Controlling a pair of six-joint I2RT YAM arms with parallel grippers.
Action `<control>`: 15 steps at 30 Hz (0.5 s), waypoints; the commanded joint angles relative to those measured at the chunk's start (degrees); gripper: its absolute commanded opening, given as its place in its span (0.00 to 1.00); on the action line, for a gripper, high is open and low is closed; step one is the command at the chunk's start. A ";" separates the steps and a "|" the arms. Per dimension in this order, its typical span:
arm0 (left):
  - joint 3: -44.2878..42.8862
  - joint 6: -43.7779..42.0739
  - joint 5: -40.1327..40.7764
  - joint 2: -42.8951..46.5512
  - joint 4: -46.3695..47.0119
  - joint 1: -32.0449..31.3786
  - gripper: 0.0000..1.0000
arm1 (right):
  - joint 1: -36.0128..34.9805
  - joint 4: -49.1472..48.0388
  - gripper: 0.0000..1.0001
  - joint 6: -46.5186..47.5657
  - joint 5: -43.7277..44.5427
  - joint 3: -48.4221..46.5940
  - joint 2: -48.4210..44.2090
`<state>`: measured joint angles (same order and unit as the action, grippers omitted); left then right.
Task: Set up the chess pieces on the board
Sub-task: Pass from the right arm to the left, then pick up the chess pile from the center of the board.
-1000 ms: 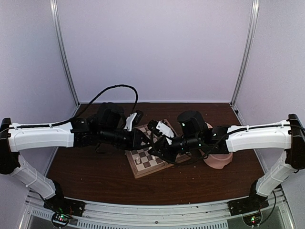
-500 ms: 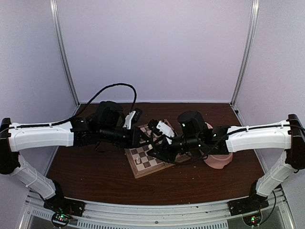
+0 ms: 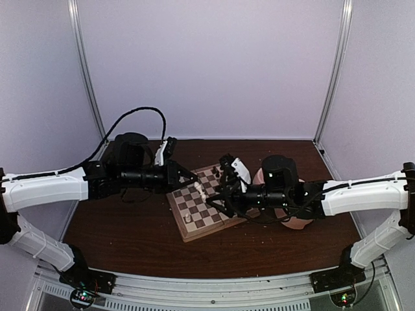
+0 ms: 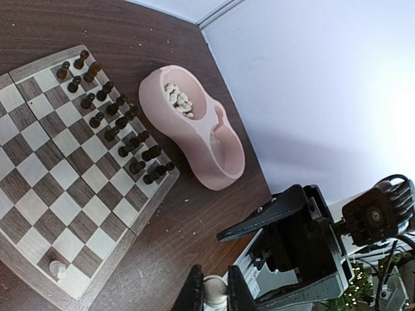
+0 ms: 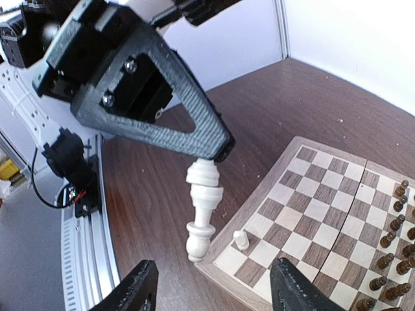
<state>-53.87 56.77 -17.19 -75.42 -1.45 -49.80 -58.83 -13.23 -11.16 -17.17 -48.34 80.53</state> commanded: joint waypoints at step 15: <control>0.78 10.85 -4.62 4.09 15.93 0.85 0.09 | -0.50 -20.35 0.55 -17.81 3.98 2.38 -4.34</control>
<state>-52.86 65.71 -20.60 -72.55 9.15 -49.43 -58.89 -29.78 -25.06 -14.26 -46.41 77.01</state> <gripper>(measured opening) 0.098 0.554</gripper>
